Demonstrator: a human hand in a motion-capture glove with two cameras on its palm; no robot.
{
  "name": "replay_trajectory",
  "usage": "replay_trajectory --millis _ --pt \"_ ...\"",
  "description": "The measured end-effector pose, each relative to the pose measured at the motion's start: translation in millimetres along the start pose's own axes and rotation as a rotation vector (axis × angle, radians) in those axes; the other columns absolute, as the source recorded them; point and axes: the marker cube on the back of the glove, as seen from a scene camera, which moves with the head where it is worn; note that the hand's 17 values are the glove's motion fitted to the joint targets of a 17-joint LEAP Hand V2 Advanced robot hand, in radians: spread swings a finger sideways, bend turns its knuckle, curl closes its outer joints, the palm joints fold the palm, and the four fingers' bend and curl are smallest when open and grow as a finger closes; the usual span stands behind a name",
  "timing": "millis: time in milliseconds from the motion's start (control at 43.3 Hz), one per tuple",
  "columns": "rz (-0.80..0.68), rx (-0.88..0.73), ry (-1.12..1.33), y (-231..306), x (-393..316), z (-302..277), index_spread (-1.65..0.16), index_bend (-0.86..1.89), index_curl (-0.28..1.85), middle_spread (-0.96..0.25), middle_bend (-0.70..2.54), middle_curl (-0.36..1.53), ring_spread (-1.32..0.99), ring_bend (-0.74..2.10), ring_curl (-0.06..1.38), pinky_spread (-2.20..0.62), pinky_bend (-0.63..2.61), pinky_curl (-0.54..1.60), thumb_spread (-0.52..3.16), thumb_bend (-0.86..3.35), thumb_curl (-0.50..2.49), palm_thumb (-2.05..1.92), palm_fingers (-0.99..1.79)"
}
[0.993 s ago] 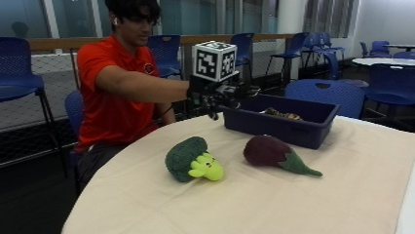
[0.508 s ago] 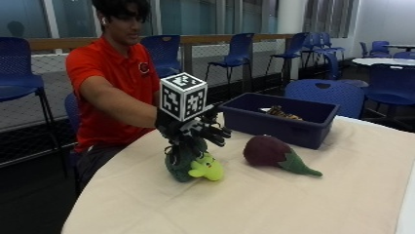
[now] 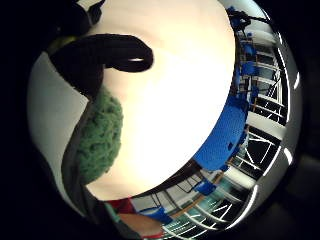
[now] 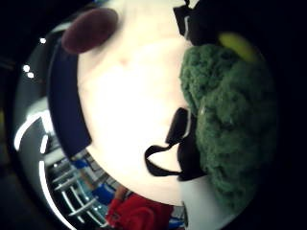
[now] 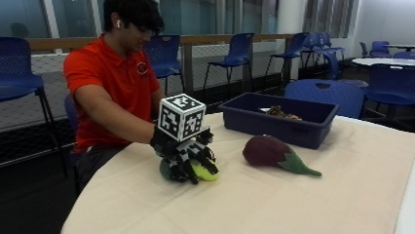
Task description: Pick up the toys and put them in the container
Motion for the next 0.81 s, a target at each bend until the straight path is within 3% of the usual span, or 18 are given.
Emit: replay_trajectory --millis 139,162,185,231,300,508,808 --pt "0.016 0.118 0.033 -3 -4 -4 -0.42 0.58 0.34 -0.10 0.09 0.04 -0.15 0.91 0.40 -0.23 1.25 0.31 1.29 0.21 0.38 0.38 0.44" --pt "0.016 0.133 0.041 -3 -5 -6 -0.42 0.58 0.34 -0.10 0.06 0.02 -0.15 0.88 0.38 -0.22 1.24 0.30 1.29 0.19 0.37 0.35 0.33" --pt "0.015 0.145 0.045 -3 -6 -8 -0.41 0.56 0.35 -0.13 0.14 0.05 -0.19 0.98 0.43 -0.27 1.27 0.33 1.30 0.24 0.40 0.44 0.52" --pt "0.012 0.162 0.045 -2 -8 -14 -0.42 0.56 0.35 -0.14 0.09 0.03 -0.21 0.97 0.41 -0.29 1.25 0.31 1.30 0.24 0.41 0.45 0.45" --pt "0.013 0.173 0.017 2 -14 -27 -0.42 0.55 0.37 -0.18 0.27 0.08 -0.30 1.03 0.44 -0.35 1.21 0.32 1.21 0.27 0.47 0.57 0.72" --pt "-0.040 0.196 -0.052 15 -48 -83 -0.43 0.57 0.44 -0.26 0.35 0.15 -0.41 1.07 0.48 -0.41 1.11 0.33 1.00 0.28 0.59 0.67 0.88" --pt "-0.243 0.290 -0.049 30 -170 -181 -0.45 0.56 0.53 -0.33 0.37 0.21 -0.46 1.07 0.51 -0.44 1.03 0.36 0.79 0.26 0.73 0.71 0.93"
